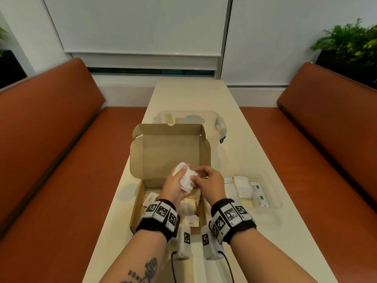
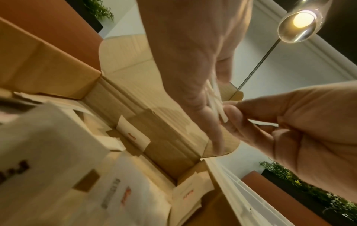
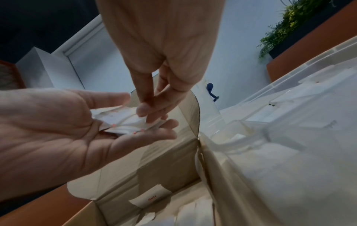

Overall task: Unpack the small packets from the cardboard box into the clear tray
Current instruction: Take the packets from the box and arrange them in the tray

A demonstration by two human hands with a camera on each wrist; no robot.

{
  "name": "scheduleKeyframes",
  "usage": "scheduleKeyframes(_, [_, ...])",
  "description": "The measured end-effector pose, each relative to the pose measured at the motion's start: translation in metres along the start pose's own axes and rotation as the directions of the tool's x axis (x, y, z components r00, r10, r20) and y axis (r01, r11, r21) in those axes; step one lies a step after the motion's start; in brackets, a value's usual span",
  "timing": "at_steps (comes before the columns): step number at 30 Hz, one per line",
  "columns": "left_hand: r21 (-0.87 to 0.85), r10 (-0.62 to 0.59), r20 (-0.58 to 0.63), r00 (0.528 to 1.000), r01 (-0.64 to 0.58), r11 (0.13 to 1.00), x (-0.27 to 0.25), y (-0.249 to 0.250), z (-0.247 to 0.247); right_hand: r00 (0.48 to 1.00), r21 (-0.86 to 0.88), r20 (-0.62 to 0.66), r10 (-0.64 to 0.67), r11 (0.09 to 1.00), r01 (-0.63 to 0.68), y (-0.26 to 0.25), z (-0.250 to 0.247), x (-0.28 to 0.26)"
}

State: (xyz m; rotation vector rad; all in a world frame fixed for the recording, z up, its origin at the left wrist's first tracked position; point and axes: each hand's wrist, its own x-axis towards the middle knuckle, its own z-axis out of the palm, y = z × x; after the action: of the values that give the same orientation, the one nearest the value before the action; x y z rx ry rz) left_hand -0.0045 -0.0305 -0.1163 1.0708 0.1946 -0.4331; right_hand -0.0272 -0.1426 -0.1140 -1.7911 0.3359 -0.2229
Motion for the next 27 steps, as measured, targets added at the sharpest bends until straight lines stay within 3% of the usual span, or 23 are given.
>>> scheduleKeyframes(4, [0.005,-0.07,-0.005,0.998,0.07,0.998,-0.003,-0.004,0.001,1.0,0.016,0.003,-0.017,1.0,0.017,0.0,-0.006,0.003])
scheduleKeyframes(9, [0.005,-0.056,-0.014,0.998,0.056,0.998,-0.004,-0.008,0.006,1.0,0.01,-0.009,-0.001,1.0,0.001,0.002,-0.015,0.003])
scheduleKeyframes(13, [0.016,-0.017,0.016,1.0,0.017,1.0,-0.003,-0.015,0.015,0.996,-0.112,0.083,-0.041,0.992,0.05,0.003,-0.025,-0.001])
scheduleKeyframes(18, [0.014,-0.023,0.076,0.997,0.022,1.0,-0.002,-0.029,0.027,0.996,-0.241,0.068,-0.055,0.968,0.07,0.005,-0.045,-0.003])
scheduleKeyframes(27, [0.034,-0.097,0.151,0.984,0.093,0.995,0.0,-0.049,0.067,0.992,-0.044,-0.114,0.047,0.998,-0.053,0.03,-0.088,-0.006])
